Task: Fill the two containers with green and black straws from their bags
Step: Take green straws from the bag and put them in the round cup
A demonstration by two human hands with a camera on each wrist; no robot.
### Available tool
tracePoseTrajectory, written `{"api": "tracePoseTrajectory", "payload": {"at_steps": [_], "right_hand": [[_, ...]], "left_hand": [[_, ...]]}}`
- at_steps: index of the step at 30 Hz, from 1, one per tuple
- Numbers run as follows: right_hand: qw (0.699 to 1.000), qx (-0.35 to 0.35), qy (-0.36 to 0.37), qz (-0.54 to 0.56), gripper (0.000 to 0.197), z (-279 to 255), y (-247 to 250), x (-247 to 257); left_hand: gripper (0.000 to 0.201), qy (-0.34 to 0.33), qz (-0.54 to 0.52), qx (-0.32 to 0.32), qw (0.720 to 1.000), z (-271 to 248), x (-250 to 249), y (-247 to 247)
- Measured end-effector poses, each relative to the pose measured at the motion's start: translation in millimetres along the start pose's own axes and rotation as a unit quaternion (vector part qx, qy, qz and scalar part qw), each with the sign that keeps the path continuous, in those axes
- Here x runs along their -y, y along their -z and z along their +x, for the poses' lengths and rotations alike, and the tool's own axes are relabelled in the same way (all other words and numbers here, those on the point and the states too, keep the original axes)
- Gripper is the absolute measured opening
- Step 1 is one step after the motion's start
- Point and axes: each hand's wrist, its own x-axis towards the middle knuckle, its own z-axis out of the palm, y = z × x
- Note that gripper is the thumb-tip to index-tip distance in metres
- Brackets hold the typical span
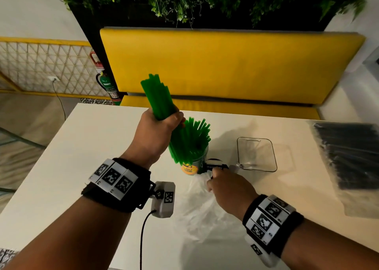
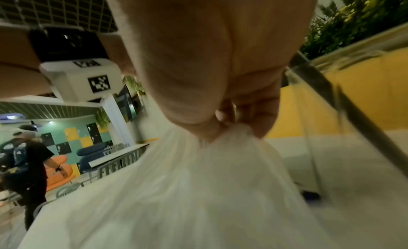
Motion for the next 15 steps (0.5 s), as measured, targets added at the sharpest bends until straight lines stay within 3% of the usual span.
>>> {"api": "tracePoseTrajectory", "payload": {"at_steps": [3,6,8,10,12,13,15], "right_hand": [[0.999,0.048,-0.023,-0.002,0.038,-3.3,-9.2,-6.7],[0.986,0.164,-0.012,-0.004,0.072,-9.4,-9.0,-11.2],[0.981,0.195,-0.006,0.006,0.087,-11.6,2.0,-10.5],[0.993,0.116,-0.006,0.03,0.068,-6.8,13.7,-3.8],[0.998,-0.034,-0.014,0.046,0.044,4.6,22.8,3.9],[0.995,-0.084,-0.029,0.05,0.041,11.1,24.8,6.1],[0.99,-0.113,-0.055,0.066,0.047,23.1,23.6,6.8]], "left_hand": [[0.01,-0.016,-0.008,0.0,1.0,-0.1,2.5,-2.1],[0.01,-0.031,-0.008,-0.001,0.999,0.9,6.3,-4.0],[0.011,-0.037,-0.005,-0.003,0.999,1.4,7.9,-5.5],[0.014,-0.041,-0.008,-0.006,0.999,2.6,7.9,-7.8],[0.02,-0.043,-0.012,-0.009,0.999,5.4,8.0,-9.9],[0.023,-0.041,-0.014,-0.01,0.999,7.4,8.7,-10.7],[0.022,-0.032,-0.019,-0.017,0.999,12.6,12.2,-11.4]]}}
